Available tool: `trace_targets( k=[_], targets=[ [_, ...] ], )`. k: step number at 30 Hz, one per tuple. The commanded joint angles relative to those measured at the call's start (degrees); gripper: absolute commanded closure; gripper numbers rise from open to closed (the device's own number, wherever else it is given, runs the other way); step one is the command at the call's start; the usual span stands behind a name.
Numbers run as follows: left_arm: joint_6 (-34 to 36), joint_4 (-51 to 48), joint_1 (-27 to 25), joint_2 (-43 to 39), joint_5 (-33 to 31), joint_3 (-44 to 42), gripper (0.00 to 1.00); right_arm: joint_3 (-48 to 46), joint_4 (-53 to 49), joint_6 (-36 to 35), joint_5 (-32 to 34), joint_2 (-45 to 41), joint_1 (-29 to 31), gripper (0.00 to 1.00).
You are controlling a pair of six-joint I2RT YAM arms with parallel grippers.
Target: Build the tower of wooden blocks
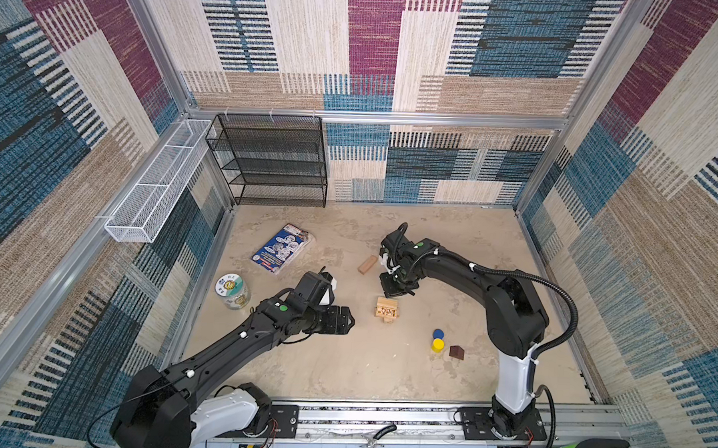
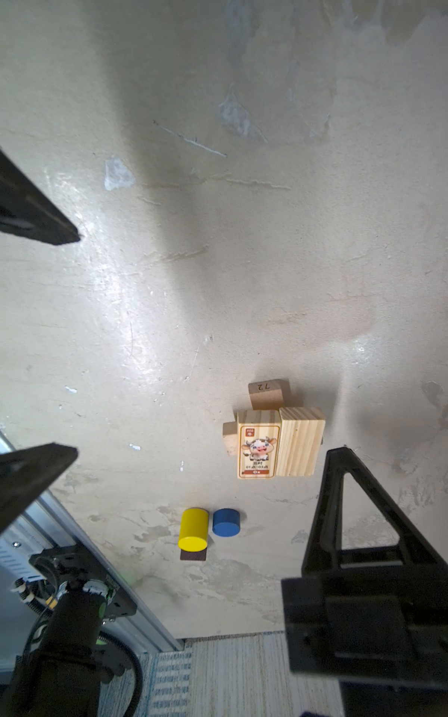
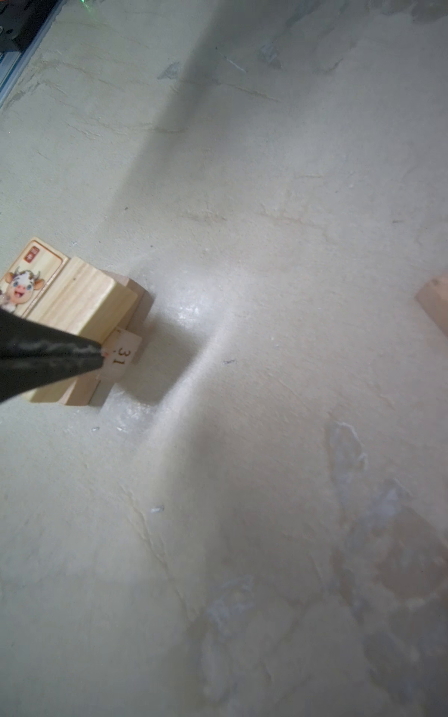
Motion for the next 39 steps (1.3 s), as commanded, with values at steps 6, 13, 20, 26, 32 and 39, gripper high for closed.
trace_targets(
  k=[6,13,20,26,32,39],
  targets=[
    [0.1,0.96,-0.04,-0.15,-0.77,-0.16,0.14,2.56,0.07,-2.63,-3.27,2.35,0.02,0.96],
    [0.03,0.96,-0.03,-0.39,-1.04,-0.54,0.14,2.47,0.3,-3.04,-5.35,2.41,0.01,0.95],
    [-0.15,0.97,-0.03,-0.46,-1.13,-0.63,0.14,1.89,0.29,-3.43,-5.9,2.26,0.01,0.95],
    [-0.23,0.96,-0.08,-0.39,-1.14,-0.62,0.14,1.71,0.48,-3.52,-6.54,1.78,0.01,0.95],
    [-0.35,0.97,-0.03,-0.63,-1.13,-1.0,0.14,1.49,0.52,-3.61,-6.79,1.6,0.0,0.95],
    [-0.37,0.94,-0.04,-0.87,-1.47,-1.08,0.14,2.26,0.31,-3.1,-6.13,1.34,0.05,0.95]
  ],
)
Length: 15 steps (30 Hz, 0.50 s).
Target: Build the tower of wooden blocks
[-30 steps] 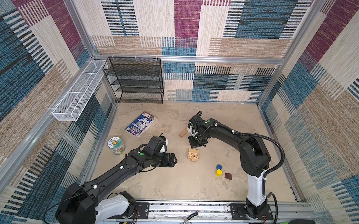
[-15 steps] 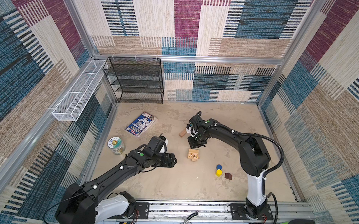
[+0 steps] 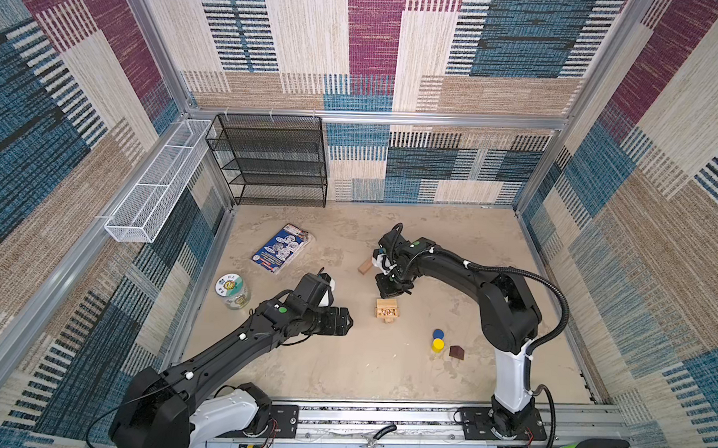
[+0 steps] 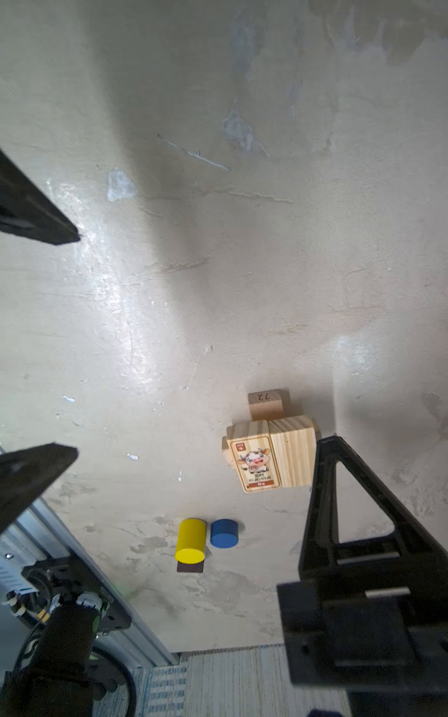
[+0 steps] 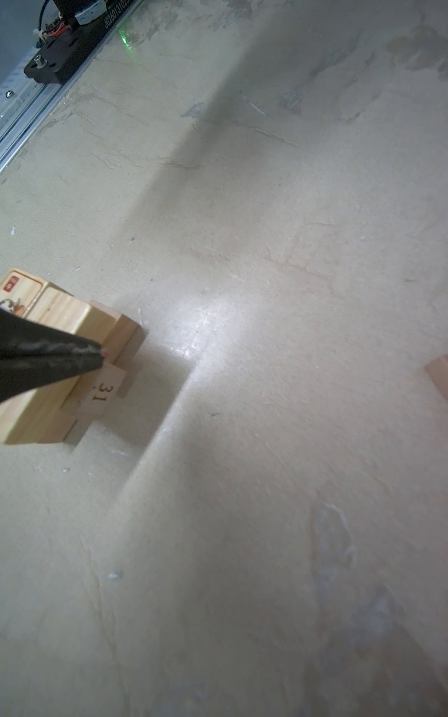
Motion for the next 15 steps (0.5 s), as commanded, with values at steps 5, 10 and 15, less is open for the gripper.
trace_targets(
  k=[5,10,15],
  targets=[
    [-0.51,0.7,0.0,-0.16,-0.71,0.1,0.14,1.93,0.18,0.63,0.7,-0.94,0.01,0.95],
    [-0.32,0.65,-0.01,-0.27,-1.04,-0.07,0.14,1.98,0.14,1.21,1.5,-1.99,0.01,0.94],
    [-0.33,0.13,-0.01,-0.8,-2.05,0.09,0.14,1.91,0.74,1.73,2.37,-4.74,0.01,0.95]
  ],
)
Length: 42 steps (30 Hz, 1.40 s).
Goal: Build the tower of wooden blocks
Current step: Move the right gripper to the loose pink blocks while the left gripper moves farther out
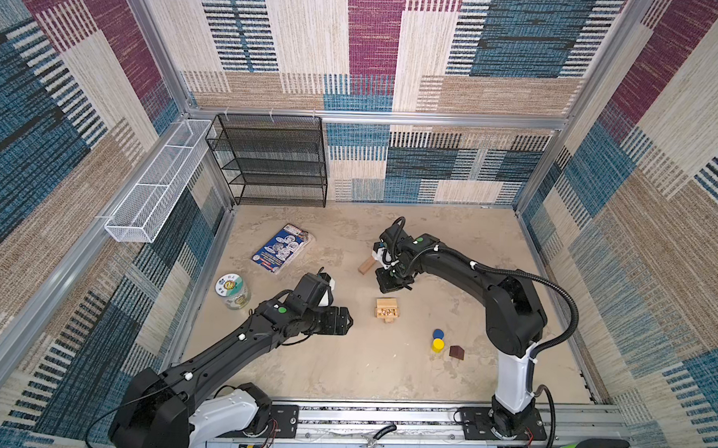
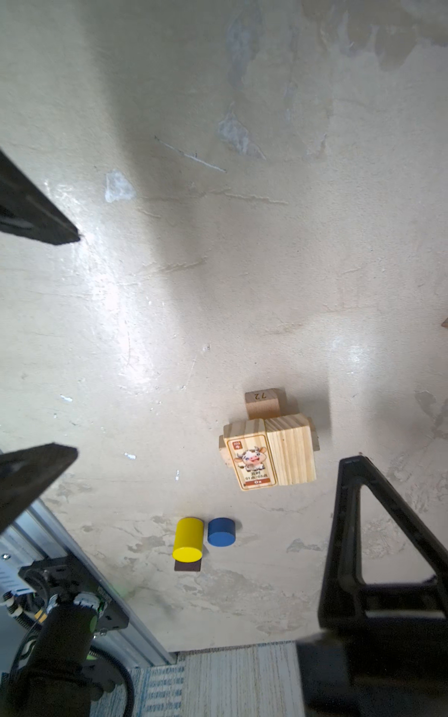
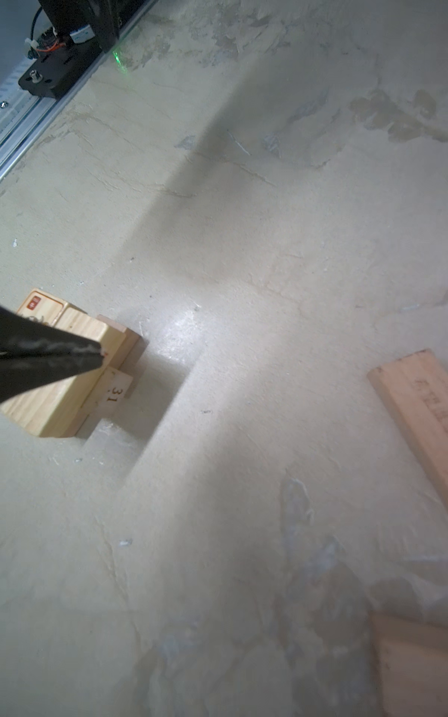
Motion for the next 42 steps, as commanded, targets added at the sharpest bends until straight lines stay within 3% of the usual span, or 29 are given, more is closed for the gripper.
trace_targets(
  k=[1,9,16,19,21,25,26,29,36,42],
  targets=[
    [-0.31,-0.11,-0.01,-0.54,-1.83,0.14,0.14,-0.45,1.27,1.24,1.19,-3.04,0.01,0.95],
    [1.47,-0.97,-0.01,-1.75,-5.43,1.32,0.15,-13.46,9.06,3.47,2.84,-18.26,0.03,0.97],
    [9.24,-4.03,0.14,-1.07,-11.51,9.48,0.15,-20.39,17.98,4.35,15.01,-31.59,-0.08,0.93],
    [14.28,-5.87,0.49,1.32,-14.39,15.36,0.15,-20.36,20.29,2.98,21.92,-34.5,-0.07,0.41],
    [17.68,-7.06,0.89,3.73,-15.31,19.95,0.15,-19.54,21.27,1.43,23.84,-34.61,-0.17,0.37],
    [23.62,-8.24,1.93,9.32,-16.72,28.1,0.16,-16.23,22.25,-0.78,26.58,-31.32,-0.76,0.11],
    [24.48,-8.1,2.29,10.55,-16.51,29.51,0.16,-15.38,22.41,-1.23,26.76,-30.17,-0.99,0.09],
    [26.85,-7.17,3.54,14.92,-15.26,33.59,0.17,-13.38,23.12,-2.08,26.61,-26.3,-1.81,0.07],
    [27.34,-5.74,6.4,22.8,-11.86,38.94,0.19,-10.49,26.54,-2.17,22.19,-16.86,-4.55,0.35],
    [24.01,-4.95,8.92,27.67,-2.56,39.75,0.19,-8.12,27.71,-3.62,25.02,-8.17,-4.97,0.29]
  ],
)
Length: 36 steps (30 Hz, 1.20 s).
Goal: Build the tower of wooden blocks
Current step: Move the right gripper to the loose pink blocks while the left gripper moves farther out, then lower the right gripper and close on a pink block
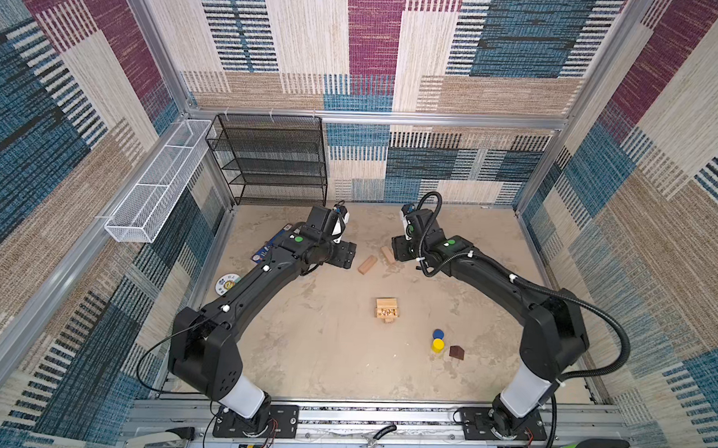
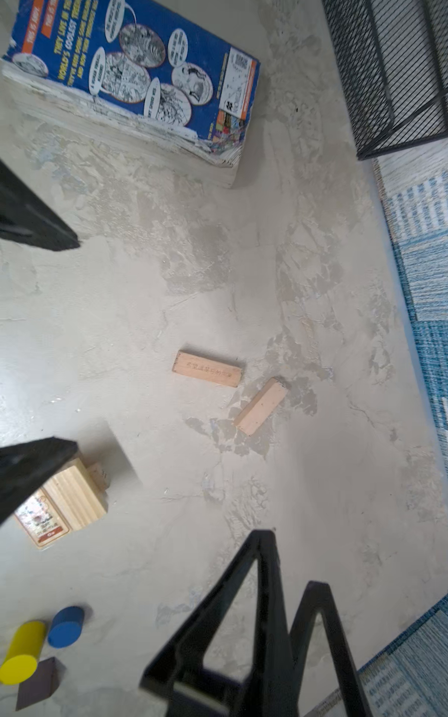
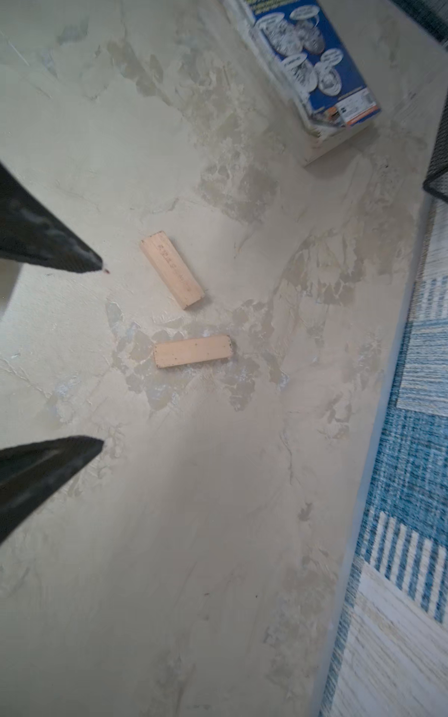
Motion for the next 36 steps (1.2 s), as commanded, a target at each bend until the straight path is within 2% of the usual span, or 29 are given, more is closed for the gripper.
trace_targets(
  k=[1,6,9,11,15,19,24,30,33,36],
  targets=[
    [-2.66,0.87,1.16,2.79,7.81,1.65,0.19,1.7,2.2,-1.26,1.02,4.07,-0.37,0.3],
    [-6.81,0.01,2.98,6.4,14.44,2.98,0.19,3.62,4.04,-2.59,-0.94,10.61,-1.49,0.36],
    [-7.97,-0.07,3.3,6.29,15.76,2.29,0.19,5.85,3.7,-3.16,-2.04,14.68,-2.5,0.42],
    [-8.11,-0.38,3.32,5.76,16.05,1.8,0.19,7.27,3.71,-3.11,-3.72,16.75,-3.08,0.44],
    [-8.11,-1.13,3.41,4.83,15.96,1.41,0.19,11.59,2.32,-3.2,-6.91,20.8,-3.55,0.42],
    [-8.17,-1.66,3.65,4.22,16.23,1.23,0.19,15.41,0.6,-3.61,-7.75,24.38,-3.56,0.42],
    [-8.19,-1.95,3.94,3.66,15.99,1.01,0.18,20.01,-2.24,-4.57,-8.55,28.23,-3.58,0.56],
    [-7.86,-2.39,4.37,3.06,15.59,0.95,0.18,22.1,-4.93,-4.81,-6.88,30.31,-3.54,0.57],
    [-7.74,-2.45,4.47,2.77,15.11,0.81,0.18,21.92,-5.68,-4.68,-7.31,30.54,-3.58,0.65],
    [-7.73,-2.47,4.62,2.64,14.53,0.7,0.18,21.17,-5.88,-4.68,-8.09,30.32,-3.53,0.69]
  ],
)
